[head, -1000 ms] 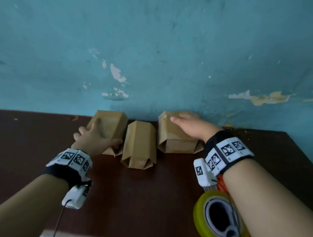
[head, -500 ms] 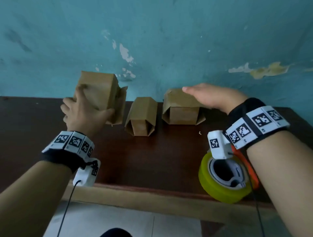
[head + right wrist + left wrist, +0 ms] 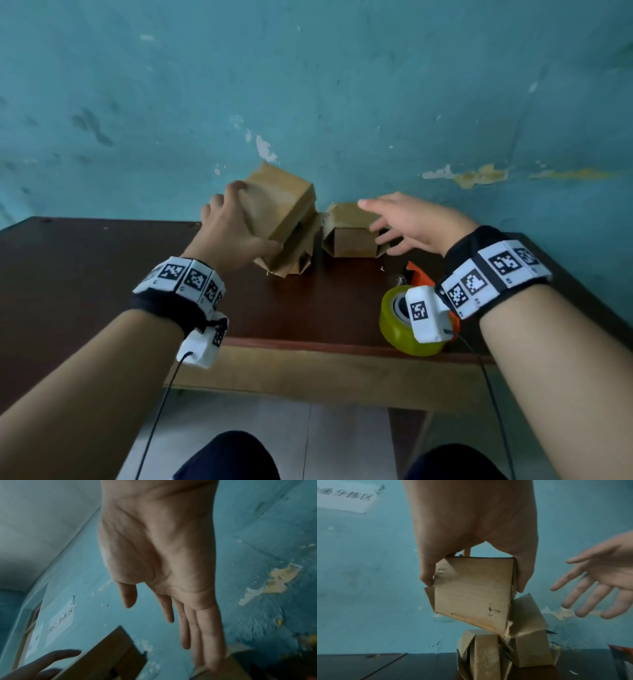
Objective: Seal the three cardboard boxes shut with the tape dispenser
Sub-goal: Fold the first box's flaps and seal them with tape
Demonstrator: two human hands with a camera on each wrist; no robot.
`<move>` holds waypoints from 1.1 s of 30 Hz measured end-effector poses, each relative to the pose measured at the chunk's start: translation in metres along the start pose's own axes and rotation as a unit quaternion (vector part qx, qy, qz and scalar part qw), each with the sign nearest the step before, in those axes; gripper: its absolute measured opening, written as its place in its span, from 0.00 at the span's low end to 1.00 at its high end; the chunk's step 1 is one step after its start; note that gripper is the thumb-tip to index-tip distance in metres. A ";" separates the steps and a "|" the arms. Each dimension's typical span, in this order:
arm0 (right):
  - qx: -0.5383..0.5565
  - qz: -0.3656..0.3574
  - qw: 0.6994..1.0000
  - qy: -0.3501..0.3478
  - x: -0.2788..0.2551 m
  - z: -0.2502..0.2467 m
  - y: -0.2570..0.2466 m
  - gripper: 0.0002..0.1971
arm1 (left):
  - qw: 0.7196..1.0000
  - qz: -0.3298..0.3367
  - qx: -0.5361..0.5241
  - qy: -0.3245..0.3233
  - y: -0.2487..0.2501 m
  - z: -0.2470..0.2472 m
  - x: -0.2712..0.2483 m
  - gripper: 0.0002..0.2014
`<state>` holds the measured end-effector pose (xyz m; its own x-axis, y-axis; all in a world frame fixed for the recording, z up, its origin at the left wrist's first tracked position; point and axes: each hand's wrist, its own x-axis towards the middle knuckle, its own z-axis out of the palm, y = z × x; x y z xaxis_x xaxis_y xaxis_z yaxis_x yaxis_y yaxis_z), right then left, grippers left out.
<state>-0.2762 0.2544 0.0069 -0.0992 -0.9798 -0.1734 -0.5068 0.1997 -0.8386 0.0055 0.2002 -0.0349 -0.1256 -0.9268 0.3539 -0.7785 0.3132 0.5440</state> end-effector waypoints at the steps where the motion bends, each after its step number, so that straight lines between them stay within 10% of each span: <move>1: 0.048 0.002 0.999 -0.007 -0.003 0.005 0.001 0.28 | 1.000 0.026 0.005 -0.010 0.004 0.000 -0.005 0.62; 12: 0.198 0.069 0.976 -0.057 -0.020 0.052 0.010 0.31 | 0.947 0.313 0.074 0.006 0.013 0.045 -0.060 0.56; 24: 0.270 0.137 0.953 0.023 -0.006 0.081 0.051 0.21 | 0.945 0.300 0.091 -0.090 -0.002 0.081 -0.063 0.59; 33: 0.301 0.117 0.945 0.053 -0.004 0.111 0.064 0.27 | 0.970 0.218 -0.100 -0.049 -0.012 0.091 -0.056 0.19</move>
<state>-0.2134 0.2717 -0.1038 -0.2497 -0.8971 -0.3646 0.1162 0.3460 -0.9310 -0.0340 0.2291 -0.1307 -0.4815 -0.7099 0.5140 -0.5043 0.7041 0.4999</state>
